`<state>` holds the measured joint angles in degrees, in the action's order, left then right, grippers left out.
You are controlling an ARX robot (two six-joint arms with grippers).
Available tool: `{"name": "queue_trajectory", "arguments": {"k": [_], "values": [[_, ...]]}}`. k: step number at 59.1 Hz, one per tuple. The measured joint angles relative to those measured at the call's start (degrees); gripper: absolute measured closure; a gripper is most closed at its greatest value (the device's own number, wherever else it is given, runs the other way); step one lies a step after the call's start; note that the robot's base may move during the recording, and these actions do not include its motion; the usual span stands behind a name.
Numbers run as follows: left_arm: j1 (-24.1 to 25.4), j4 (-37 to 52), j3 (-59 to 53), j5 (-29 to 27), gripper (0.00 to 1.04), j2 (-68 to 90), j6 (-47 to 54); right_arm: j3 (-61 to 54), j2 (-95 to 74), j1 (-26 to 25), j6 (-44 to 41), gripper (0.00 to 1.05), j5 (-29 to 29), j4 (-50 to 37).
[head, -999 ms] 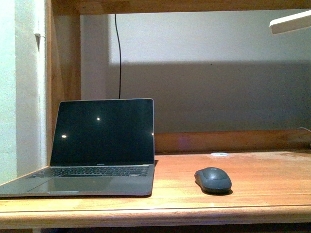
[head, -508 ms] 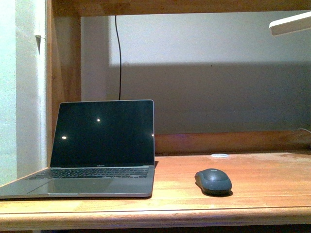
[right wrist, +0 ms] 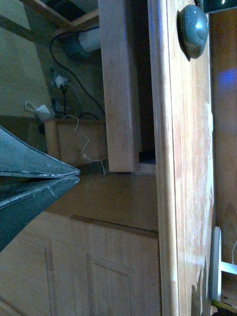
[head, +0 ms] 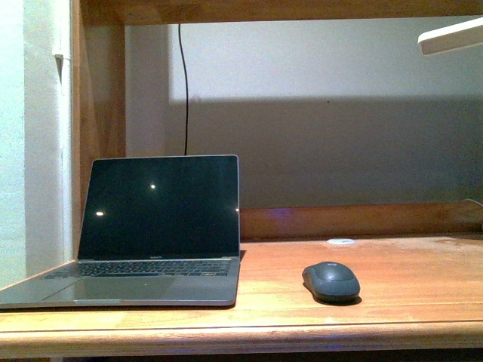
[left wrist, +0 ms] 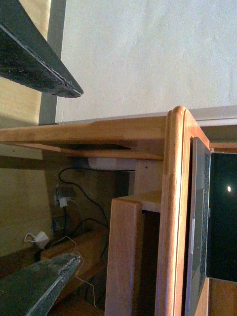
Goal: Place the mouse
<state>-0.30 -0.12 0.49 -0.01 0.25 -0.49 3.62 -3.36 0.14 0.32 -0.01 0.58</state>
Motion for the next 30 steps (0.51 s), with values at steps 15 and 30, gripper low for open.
{"name": "queue_trajectory", "arguments": {"k": [15, 30], "values": [[0.0, 0.0, 0.0, -0.02, 0.08, 0.0, -0.02, -2.75, 2.69, -0.02, 0.0, 1.02, -0.07, -0.28], [0.0, 0.0, 0.0, 0.0, 0.08, 0.0, -0.02, -2.75, 2.95, -0.02, -0.02, 1.02, -0.02, -0.39]]}}
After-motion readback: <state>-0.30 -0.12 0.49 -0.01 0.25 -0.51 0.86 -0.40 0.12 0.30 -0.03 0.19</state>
